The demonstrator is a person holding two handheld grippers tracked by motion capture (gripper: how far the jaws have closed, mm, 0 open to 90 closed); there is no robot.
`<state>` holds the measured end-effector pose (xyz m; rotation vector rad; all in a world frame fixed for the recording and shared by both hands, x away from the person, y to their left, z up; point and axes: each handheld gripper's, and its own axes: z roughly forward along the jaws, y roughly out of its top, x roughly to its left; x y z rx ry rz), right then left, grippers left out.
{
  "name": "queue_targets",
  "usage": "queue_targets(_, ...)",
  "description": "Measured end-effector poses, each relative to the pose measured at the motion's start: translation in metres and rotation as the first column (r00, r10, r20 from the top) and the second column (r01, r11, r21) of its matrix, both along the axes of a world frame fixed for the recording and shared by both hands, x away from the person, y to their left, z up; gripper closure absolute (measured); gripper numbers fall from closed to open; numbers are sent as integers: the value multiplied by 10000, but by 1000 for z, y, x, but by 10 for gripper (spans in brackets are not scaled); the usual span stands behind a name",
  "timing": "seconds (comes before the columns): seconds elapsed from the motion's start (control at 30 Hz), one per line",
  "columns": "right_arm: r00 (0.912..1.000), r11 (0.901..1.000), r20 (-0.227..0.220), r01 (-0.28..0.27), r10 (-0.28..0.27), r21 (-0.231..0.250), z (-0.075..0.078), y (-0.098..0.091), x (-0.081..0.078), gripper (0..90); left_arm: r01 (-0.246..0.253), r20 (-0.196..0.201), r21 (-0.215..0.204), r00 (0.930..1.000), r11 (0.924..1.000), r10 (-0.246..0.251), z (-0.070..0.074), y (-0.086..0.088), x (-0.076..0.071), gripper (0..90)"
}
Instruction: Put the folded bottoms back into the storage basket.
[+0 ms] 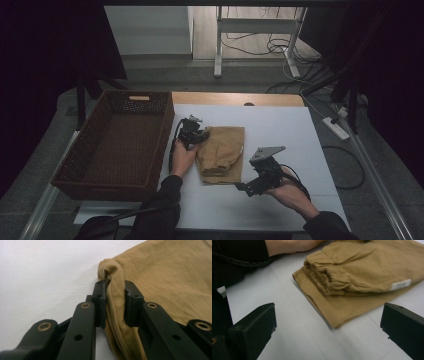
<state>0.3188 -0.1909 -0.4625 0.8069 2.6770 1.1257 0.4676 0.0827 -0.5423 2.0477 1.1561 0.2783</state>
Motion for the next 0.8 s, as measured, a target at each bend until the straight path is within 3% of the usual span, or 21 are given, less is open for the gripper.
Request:
queue_targets(0.4,9986,9989,-310,-440,435,-155,-9,27,13,0,3,-22,0,10000,10000,-3,0,0,0,743)
queue_targets(0.6,9975,9953,-182,-700,689,-668,-16,44,19,0,-4,-19,-9,10000,10000,4,0,0,0,743)
queue_targets(0.8,9973,9957,-338,-672,651,-640,-22,60,25,0,-3,-28,-18,10000,10000,3,0,0,0,743)
